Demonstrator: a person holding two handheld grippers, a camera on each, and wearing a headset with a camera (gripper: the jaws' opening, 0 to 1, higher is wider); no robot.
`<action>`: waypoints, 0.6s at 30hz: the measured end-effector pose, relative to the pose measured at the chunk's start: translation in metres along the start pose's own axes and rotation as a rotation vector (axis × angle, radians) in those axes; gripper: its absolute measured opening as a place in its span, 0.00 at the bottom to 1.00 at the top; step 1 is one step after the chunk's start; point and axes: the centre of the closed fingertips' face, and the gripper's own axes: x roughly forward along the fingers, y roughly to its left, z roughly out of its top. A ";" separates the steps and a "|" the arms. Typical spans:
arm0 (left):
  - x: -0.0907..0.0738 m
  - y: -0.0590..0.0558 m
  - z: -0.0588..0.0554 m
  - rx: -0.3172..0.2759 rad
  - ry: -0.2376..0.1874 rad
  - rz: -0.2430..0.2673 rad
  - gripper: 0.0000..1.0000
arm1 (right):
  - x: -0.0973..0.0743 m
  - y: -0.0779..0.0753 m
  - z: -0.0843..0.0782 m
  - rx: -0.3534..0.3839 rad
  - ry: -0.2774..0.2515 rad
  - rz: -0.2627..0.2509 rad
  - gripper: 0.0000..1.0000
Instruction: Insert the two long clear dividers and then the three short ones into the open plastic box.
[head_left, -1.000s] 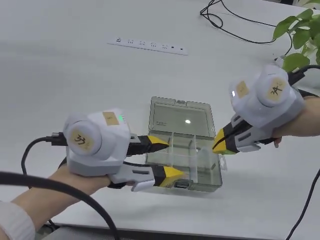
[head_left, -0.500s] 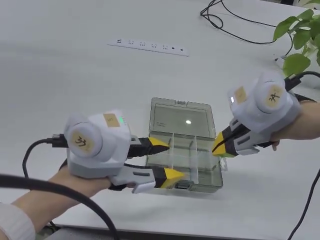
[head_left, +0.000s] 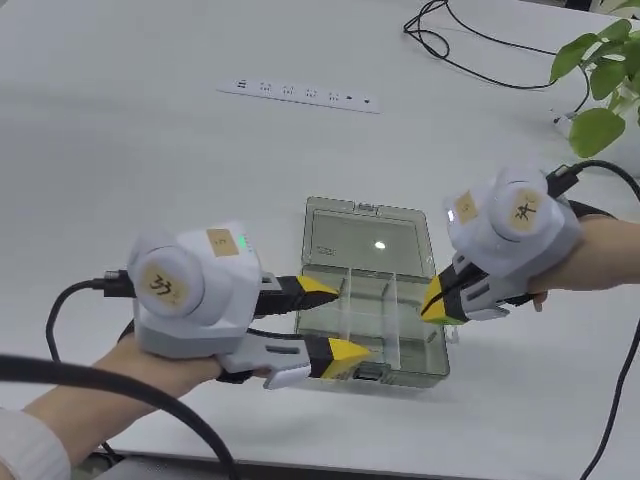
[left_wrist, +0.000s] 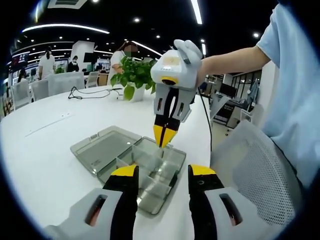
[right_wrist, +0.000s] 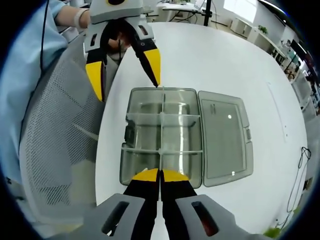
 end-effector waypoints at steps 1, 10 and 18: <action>0.000 0.000 0.000 0.002 -0.001 0.001 0.38 | 0.002 0.001 0.000 0.004 0.005 0.003 0.02; 0.001 0.000 0.001 0.001 -0.005 0.000 0.38 | 0.004 0.000 -0.002 0.011 0.016 -0.001 0.02; -0.001 -0.001 0.004 0.010 -0.011 0.003 0.39 | 0.005 -0.001 -0.002 0.019 0.007 -0.016 0.02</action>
